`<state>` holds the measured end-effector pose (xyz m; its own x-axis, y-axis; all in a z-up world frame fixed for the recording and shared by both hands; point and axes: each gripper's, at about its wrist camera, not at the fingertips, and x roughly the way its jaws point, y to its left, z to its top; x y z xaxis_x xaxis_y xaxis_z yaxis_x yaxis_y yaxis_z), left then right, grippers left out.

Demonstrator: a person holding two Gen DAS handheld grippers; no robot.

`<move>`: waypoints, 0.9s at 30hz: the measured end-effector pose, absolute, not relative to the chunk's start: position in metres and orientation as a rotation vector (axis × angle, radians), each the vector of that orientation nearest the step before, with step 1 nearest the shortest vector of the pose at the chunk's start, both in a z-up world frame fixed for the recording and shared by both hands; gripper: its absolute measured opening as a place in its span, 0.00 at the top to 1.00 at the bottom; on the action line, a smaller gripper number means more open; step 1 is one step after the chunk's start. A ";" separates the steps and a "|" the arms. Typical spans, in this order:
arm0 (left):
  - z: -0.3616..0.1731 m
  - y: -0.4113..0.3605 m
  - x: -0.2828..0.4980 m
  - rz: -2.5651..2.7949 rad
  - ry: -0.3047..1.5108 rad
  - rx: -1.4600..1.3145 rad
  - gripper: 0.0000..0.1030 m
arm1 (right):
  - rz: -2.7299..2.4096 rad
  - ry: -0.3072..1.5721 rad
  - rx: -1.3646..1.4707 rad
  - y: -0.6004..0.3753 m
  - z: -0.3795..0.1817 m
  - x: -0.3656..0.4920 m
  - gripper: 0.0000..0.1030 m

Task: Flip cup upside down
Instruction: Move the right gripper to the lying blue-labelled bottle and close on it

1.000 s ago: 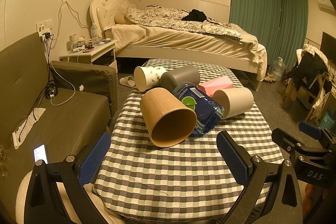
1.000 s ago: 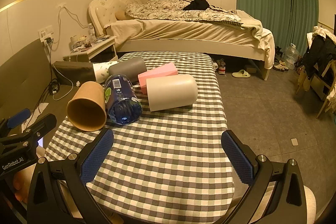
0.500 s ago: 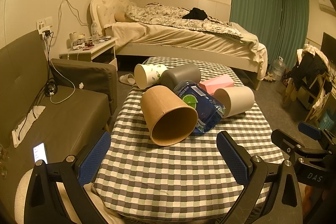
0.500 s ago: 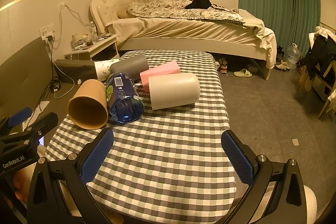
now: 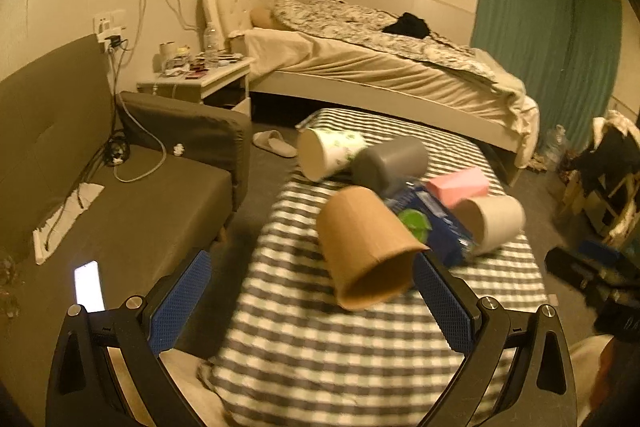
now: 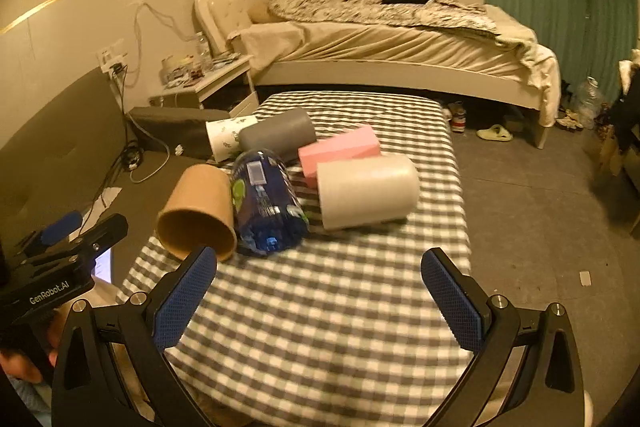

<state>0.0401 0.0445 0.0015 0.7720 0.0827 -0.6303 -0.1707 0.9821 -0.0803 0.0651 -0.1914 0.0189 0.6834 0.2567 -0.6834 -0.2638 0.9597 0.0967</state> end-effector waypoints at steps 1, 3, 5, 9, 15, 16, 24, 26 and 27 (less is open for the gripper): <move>0.001 0.048 0.045 0.149 0.683 -0.129 0.00 | 0.305 0.774 -0.027 -0.185 0.022 0.077 0.00; -0.003 0.056 0.054 0.178 0.708 -0.109 0.00 | 0.343 0.796 -0.057 -0.173 0.024 0.096 0.00; -0.009 0.063 0.061 0.195 0.730 -0.108 0.00 | 0.374 0.816 -0.091 -0.158 0.024 0.114 0.00; -0.020 0.073 0.071 0.210 0.763 -0.109 0.00 | 0.447 0.895 -0.155 -0.127 0.009 0.150 0.05; -0.029 0.079 0.081 0.182 0.802 -0.110 0.00 | 0.470 1.009 -0.202 -0.101 -0.026 0.192 0.18; -0.031 0.079 0.082 0.181 0.808 -0.113 0.00 | 0.471 1.020 -0.210 -0.098 -0.029 0.195 0.20; -0.033 0.085 0.084 0.174 0.823 -0.149 0.00 | 0.479 1.099 -0.206 -0.092 -0.050 0.212 0.30; -0.034 0.085 0.084 0.172 0.822 -0.147 0.00 | 0.479 1.102 -0.229 -0.089 -0.052 0.213 0.30; -0.033 0.085 0.084 0.171 0.822 -0.144 0.00 | 0.483 1.106 -0.240 -0.086 -0.052 0.213 0.30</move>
<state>0.0837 0.0851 -0.0334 0.6682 0.0958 -0.7378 -0.2071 0.9764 -0.0608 0.2128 -0.0865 -0.0522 0.3589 0.2530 -0.8984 -0.4864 0.8722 0.0513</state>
